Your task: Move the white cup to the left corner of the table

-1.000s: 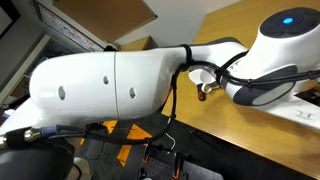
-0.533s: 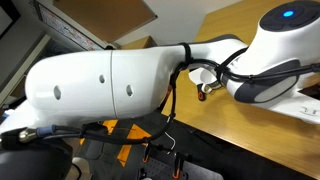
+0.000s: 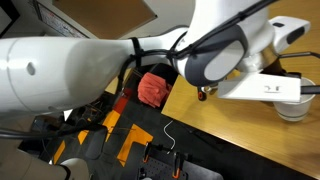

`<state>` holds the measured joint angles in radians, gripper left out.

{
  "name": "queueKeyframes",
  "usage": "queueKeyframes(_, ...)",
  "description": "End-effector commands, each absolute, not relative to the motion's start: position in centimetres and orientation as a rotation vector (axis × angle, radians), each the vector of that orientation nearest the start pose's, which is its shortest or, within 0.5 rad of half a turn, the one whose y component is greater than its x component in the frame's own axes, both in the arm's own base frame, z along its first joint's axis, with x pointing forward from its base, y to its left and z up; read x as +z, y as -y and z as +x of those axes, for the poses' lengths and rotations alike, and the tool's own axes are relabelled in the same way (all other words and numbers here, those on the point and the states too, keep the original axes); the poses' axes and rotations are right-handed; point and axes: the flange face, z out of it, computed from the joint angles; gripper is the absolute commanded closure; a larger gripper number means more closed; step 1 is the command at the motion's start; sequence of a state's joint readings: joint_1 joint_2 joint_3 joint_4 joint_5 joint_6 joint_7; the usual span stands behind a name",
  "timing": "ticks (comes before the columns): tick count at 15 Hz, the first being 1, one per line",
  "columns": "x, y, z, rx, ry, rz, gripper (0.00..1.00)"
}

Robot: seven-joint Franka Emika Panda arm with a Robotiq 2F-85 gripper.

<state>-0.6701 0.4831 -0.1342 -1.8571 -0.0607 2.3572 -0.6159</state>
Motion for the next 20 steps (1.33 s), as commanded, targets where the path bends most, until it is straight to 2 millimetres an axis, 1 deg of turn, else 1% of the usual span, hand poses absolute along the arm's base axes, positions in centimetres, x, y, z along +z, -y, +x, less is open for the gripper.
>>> queueKeyframes(1, 30.7, 39.2, 43.6, 0.059, 0.070, -3.231, 0.99)
queueKeyframes(3, 32.2, 35.2, 43.6, -0.020, 0.240, -3.197, 0.99)
queueKeyframes(5, 33.3, 31.3, 43.6, -0.099, 0.370, -3.141, 0.99)
queueKeyframes(8, 34.3, 25.6, 43.5, -0.222, 0.554, -3.029, 0.99)
queueKeyframes(10, 34.8, 22.7, 43.5, -0.298, 0.639, -2.953, 0.99)
queueKeyframes(11, 35.0, 22.0, 43.5, -0.318, 0.645, -2.942, 0.99)
queueKeyframes(12, 35.1, 21.8, 43.6, -0.320, 0.628, -2.963, 0.99)
queueKeyframes(13, 34.6, 22.4, 44.7, -0.257, 0.619, -2.954, 0.97)
queueKeyframes(15, 34.9, 21.8, 44.4, -0.271, 0.633, -2.955, 0.97)
queueKeyframes(18, 34.8, 22.1, 44.1, -0.272, 0.620, -2.957, 0.97)
queueKeyframes(19, 34.8, 22.1, 44.0, -0.271, 0.618, -2.958, 0.99)
queueKeyframes(20, 34.9, 21.3, 44.5, -0.296, 0.652, -2.942, 0.99)
